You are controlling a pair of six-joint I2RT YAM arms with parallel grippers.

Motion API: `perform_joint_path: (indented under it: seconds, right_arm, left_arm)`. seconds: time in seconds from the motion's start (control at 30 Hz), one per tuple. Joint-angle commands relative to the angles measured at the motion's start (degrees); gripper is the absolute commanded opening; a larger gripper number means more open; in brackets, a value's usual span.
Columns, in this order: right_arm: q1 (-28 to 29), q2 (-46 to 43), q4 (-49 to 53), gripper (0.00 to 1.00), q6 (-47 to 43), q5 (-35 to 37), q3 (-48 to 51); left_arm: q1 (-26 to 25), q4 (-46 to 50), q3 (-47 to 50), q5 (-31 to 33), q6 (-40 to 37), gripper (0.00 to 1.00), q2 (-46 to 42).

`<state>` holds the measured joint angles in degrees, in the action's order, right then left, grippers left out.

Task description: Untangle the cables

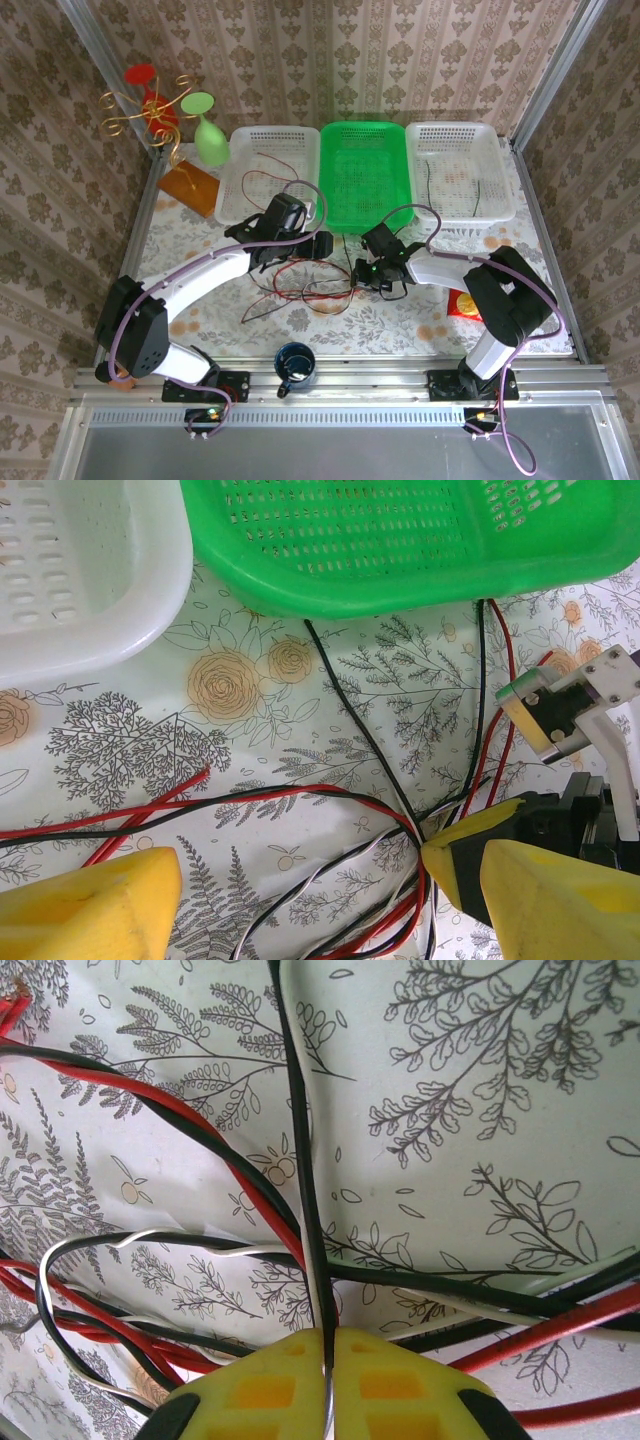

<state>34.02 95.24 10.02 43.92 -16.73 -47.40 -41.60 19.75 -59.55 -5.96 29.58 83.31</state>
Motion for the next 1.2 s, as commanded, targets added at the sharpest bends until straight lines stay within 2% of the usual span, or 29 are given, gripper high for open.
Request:
perform_joint_path:
  seconds: [0.0, 0.1, 0.3, 0.63, 0.77, 1.17]
  right_arm:
    - [0.4, -0.8, 1.2, 0.03, 0.6, 1.1, 0.4]
    - [0.4, -2.0, 1.6, 0.0, 0.4, 1.4, 0.4]
    - [0.3, -5.3, 1.5, 0.0, 0.0, 1.1, 1.2]
    - [-0.2, -10.1, -5.1, 0.0, 0.7, -2.8, 4.2]
    - [-1.4, -7.4, -2.5, 0.02, -0.2, -1.0, 3.2]
    - [-2.6, -1.2, -3.5, 0.14, -1.7, -4.4, 2.0]
  left_arm:
    - [-0.3, 1.0, -1.7, 0.7, -0.8, 0.79, -0.3]
    - [-0.3, 0.9, -1.7, 0.7, -0.8, 0.79, -0.3]
    - [-0.2, 0.6, -1.8, -0.2, -0.4, 0.78, -0.3]
    - [0.0, -5.4, 0.0, -6.5, 3.0, 0.75, -0.4]
    - [0.1, -6.4, 1.2, -7.2, 3.8, 0.75, -0.4]
    - [0.1, -5.7, 1.4, -6.7, 3.7, 0.75, -1.4]
